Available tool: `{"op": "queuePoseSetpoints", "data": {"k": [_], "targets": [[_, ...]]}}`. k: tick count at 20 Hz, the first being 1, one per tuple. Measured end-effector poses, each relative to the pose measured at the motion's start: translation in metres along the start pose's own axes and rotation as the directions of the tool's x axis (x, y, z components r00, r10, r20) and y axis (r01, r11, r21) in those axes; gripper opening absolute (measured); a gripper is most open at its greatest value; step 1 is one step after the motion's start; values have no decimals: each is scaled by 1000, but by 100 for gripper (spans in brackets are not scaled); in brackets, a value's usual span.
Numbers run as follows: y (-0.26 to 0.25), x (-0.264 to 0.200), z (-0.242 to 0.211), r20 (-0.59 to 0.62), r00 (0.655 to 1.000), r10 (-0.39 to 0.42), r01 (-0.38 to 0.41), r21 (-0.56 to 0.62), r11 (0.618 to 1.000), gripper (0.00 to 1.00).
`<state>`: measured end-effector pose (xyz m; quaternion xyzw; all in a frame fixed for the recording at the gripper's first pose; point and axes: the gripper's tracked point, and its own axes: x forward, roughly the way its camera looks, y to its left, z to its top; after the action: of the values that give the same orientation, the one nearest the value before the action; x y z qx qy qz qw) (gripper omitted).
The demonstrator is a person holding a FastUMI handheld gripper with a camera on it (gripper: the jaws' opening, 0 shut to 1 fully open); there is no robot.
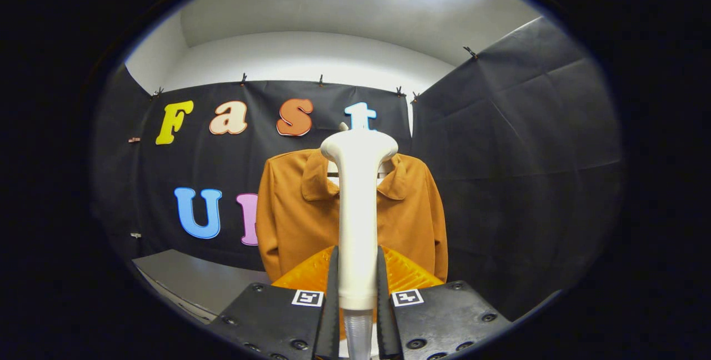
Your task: Iron the clothes twice with a garment steamer, once on the left side and once on the right side.
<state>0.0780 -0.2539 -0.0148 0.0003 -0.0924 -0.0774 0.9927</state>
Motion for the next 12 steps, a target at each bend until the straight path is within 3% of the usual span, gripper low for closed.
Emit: {"op": "queuePoseSetpoints", "data": {"k": [7,12], "targets": [[-50,47,-48,-88,995,-50,53,32,998,30],[-64,64,-92,-148,988,-39,50,74,996,30]]}}
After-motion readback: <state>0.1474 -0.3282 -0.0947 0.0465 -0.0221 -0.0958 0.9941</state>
